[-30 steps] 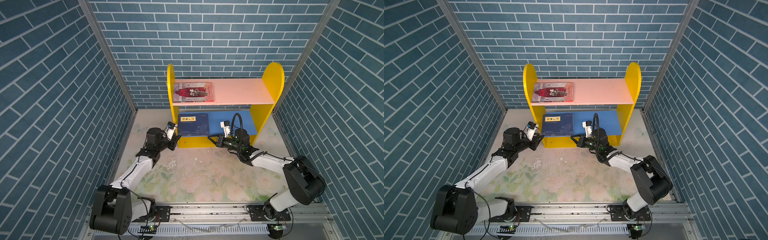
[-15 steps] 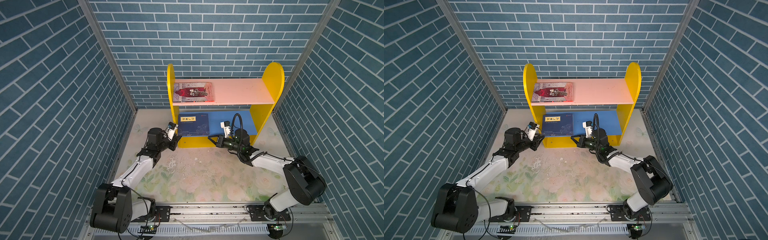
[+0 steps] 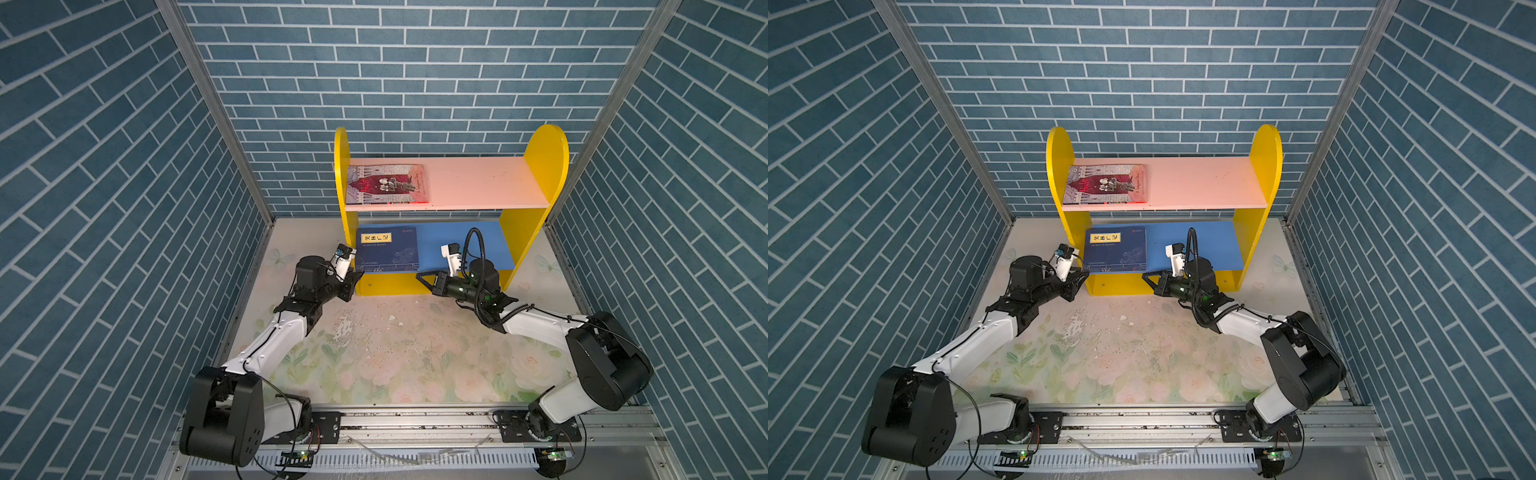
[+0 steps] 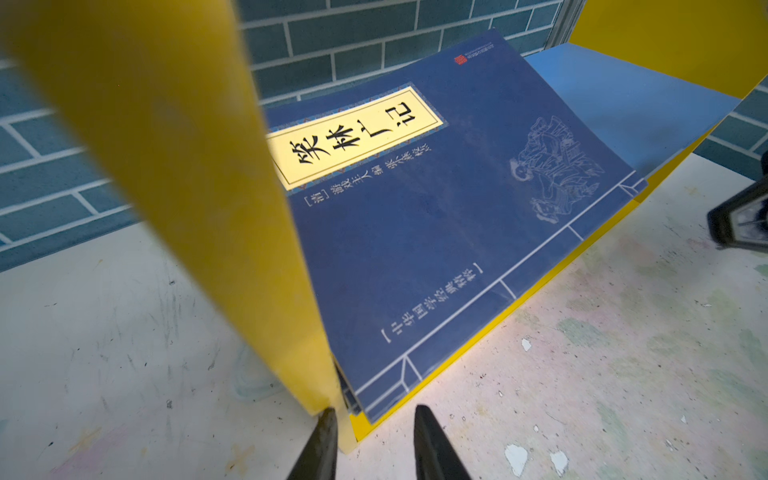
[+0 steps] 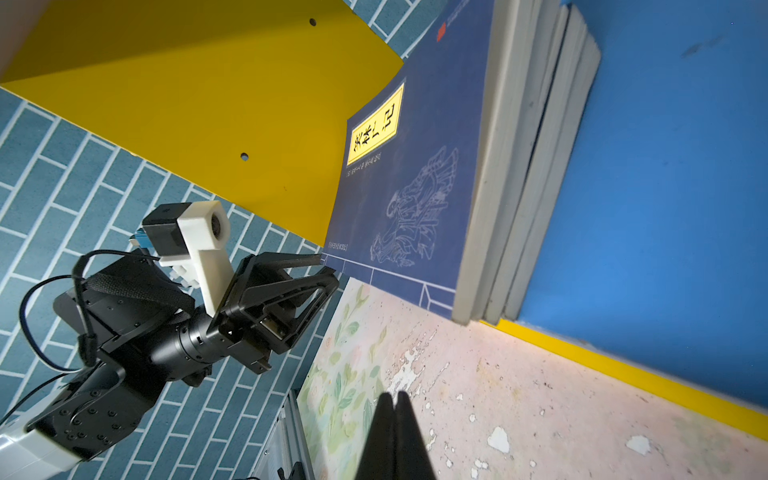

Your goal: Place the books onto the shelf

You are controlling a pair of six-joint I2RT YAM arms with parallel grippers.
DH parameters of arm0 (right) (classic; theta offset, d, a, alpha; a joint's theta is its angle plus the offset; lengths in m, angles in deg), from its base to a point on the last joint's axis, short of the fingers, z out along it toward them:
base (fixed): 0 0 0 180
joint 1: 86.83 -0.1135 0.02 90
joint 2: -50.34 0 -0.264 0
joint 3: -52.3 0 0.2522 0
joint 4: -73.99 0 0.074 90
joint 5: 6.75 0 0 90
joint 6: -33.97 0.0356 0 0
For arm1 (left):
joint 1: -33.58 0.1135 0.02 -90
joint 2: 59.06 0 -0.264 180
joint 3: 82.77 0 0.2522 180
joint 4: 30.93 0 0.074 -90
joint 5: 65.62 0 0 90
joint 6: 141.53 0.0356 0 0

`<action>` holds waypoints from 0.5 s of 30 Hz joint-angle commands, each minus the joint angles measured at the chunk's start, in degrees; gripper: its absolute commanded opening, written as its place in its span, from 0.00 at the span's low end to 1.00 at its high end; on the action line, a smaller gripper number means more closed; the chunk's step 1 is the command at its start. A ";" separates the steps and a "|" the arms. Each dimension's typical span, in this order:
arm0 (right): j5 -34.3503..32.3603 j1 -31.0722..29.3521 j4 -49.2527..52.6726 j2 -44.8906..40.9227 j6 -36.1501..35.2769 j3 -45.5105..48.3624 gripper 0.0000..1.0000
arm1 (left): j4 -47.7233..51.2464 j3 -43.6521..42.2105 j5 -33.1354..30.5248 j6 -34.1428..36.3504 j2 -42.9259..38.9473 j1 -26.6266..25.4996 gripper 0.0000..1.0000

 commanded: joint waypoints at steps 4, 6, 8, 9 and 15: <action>-0.53 -0.07 -1.80 -0.69 0.36 0.59 0.01 | -7.86 0.14 -4.85 -0.82 0.43 0.55 0.34; -0.53 -0.04 -1.89 -0.55 0.36 0.59 0.01 | -8.26 0.14 -4.86 -0.97 0.30 0.55 0.35; -0.53 -0.06 -2.05 -0.49 0.42 0.55 0.01 | -8.11 0.14 -4.97 -0.99 -0.04 0.55 0.35; -0.53 -0.07 -2.05 -0.37 0.45 0.55 0.01 | -8.03 0.14 -4.94 -0.99 -0.30 0.55 0.35; -0.45 -0.08 -2.38 -0.42 0.45 0.81 0.01 | -7.94 -2.48 -5.37 -0.51 -2.65 0.55 0.36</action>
